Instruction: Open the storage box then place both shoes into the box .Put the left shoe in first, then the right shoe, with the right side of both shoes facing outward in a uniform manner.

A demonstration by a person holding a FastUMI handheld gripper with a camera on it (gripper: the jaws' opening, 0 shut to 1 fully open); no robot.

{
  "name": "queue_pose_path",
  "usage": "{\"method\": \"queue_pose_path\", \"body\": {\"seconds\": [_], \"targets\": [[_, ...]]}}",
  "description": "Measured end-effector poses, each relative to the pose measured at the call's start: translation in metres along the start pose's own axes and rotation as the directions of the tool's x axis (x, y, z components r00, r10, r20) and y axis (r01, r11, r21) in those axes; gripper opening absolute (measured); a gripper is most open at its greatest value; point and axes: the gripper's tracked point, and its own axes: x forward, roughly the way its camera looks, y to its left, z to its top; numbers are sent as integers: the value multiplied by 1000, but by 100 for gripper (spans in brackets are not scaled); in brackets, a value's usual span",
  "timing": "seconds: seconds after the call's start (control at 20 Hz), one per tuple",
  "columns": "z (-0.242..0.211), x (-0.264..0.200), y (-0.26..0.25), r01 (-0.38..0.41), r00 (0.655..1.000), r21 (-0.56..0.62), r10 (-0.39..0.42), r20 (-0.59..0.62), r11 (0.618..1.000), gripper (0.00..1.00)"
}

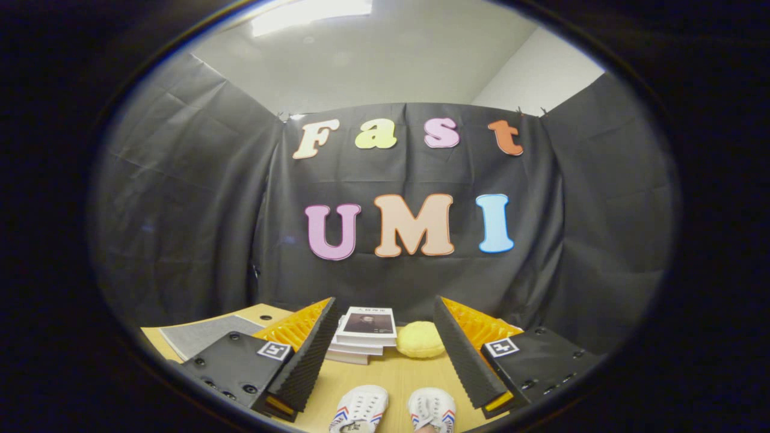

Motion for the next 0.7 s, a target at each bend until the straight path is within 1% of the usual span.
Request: {"method": "queue_pose_path", "body": {"seconds": [0.15, 0.2, 0.3, 0.4, 0.5, 0.7], "targets": [[-11, 0, 10, -36, 999, 45, 38, -30, 998, 100], [-16, -2, 17, -60, 997, 72, 63, -44, 996, 100], [-29, 0, 31, -105, 990, 140, 117, -81, 985, 100], [-47, -1, 38, -116, 980, 222, 148, -131, 968, 100], [-61, -2, 46, -116, 968, 318, 179, -177, 941, 100], [-96, -4, 62, -94, 926, 497, 259, -275, 863, 100]]}}
